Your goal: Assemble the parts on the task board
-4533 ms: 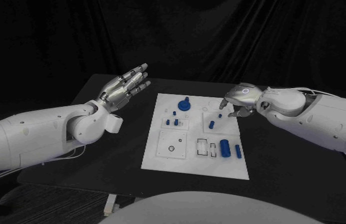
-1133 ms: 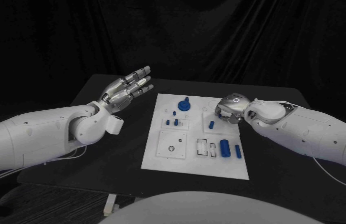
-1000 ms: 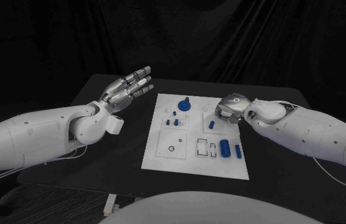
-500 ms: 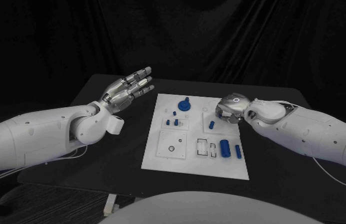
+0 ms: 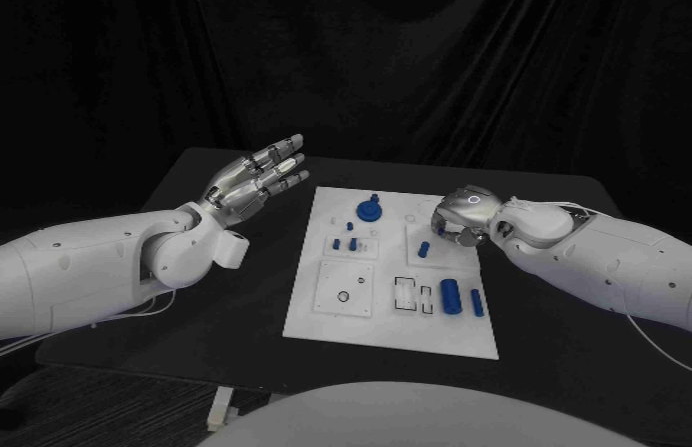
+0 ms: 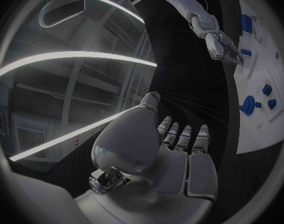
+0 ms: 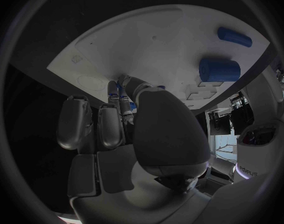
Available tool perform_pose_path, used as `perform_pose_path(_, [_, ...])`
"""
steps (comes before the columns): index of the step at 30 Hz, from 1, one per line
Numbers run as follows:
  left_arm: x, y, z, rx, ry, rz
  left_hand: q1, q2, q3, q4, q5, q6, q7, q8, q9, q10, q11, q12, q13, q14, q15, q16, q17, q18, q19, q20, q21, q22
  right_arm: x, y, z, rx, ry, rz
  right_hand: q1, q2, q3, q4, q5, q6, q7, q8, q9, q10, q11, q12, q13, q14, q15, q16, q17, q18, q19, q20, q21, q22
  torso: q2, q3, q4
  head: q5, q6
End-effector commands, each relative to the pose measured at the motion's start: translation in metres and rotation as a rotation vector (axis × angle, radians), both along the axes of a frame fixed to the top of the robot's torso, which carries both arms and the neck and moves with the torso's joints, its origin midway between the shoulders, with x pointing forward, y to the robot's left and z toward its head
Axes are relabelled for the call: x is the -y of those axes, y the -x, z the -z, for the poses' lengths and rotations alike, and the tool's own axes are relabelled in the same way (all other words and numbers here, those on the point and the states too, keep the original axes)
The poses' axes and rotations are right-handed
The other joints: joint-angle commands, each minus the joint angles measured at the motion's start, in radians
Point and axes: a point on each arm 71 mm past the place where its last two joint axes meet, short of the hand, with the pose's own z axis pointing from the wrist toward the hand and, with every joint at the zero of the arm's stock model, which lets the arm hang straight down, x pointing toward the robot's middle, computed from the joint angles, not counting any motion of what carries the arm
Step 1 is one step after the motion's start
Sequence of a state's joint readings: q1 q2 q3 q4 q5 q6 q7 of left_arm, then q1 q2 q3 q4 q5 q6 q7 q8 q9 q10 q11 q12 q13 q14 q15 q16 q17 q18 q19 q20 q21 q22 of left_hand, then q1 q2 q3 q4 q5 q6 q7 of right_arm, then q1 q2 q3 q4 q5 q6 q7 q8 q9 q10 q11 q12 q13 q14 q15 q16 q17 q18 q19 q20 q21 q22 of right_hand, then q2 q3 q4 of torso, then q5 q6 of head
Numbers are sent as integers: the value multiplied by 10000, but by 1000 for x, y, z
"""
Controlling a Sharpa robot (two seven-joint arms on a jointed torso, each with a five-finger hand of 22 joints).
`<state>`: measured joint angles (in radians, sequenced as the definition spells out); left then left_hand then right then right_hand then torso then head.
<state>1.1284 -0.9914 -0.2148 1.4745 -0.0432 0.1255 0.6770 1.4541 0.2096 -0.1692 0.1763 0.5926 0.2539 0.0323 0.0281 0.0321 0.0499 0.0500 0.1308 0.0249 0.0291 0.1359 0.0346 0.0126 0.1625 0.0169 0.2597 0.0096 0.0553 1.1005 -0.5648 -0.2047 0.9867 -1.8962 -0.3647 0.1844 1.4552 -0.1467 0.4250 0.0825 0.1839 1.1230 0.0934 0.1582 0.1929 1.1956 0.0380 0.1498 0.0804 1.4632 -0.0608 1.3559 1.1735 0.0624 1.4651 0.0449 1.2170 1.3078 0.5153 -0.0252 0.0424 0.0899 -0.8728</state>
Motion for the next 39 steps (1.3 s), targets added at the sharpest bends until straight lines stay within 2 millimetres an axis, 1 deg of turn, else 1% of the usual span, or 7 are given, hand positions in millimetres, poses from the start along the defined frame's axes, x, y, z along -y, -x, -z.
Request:
perform_pose_path(1, [1,0,0,69,153,86,94,22,2,-36,39,35,19,66,15,-28,-17,50,15,-24,58,40,12,167,3,78,36,12,2,2,3,60,-31,-3,-32,108,1,-66,-59,83,13,33,13,73,13,62,-8,316,28,14,9,67,86,32,39,1710,-3,1,-3,11,2])
perform_pose_path(16, [1,1,4,-109,84,120,114,45,36,-86,53,53,66,68,16,-26,-33,70,18,-23,62,48,12,169,15,100,43,36,5,2,-3,201,-245,52,-94,184,-37,-32,-136,173,25,68,85,145,26,49,-15,325,70,42,63,56,89,65,80,1722,-2,0,0,69,2])
perform_pose_path(24, [2,2,7,-226,69,196,120,92,79,-123,54,100,92,76,22,-9,26,113,25,-26,44,55,12,169,16,115,41,23,4,0,-15,379,-329,40,-58,226,-27,-60,-96,207,18,80,119,183,10,41,-19,325,81,45,70,54,89,78,96,1726,-5,0,-1,87,2])
perform_pose_path(33, [2,2,9,-332,31,234,126,99,89,-135,56,114,103,78,23,-5,33,122,26,-25,40,60,13,169,16,117,41,23,3,-3,-26,620,-441,33,-81,228,-52,-56,-100,231,23,89,145,215,14,37,-22,325,101,46,74,54,85,90,89,1724,0,0,4,74,2])
perform_pose_path(39, [2,3,10,-365,23,251,132,116,110,-156,56,148,131,84,27,5,53,146,30,-27,29,62,12,169,17,118,41,22,3,-4,-31,849,-576,-9,-102,240,-65,-43,-111,243,24,93,159,230,15,32,-24,327,114,51,84,52,86,99,95,1726,-1,-2,3,90,2])
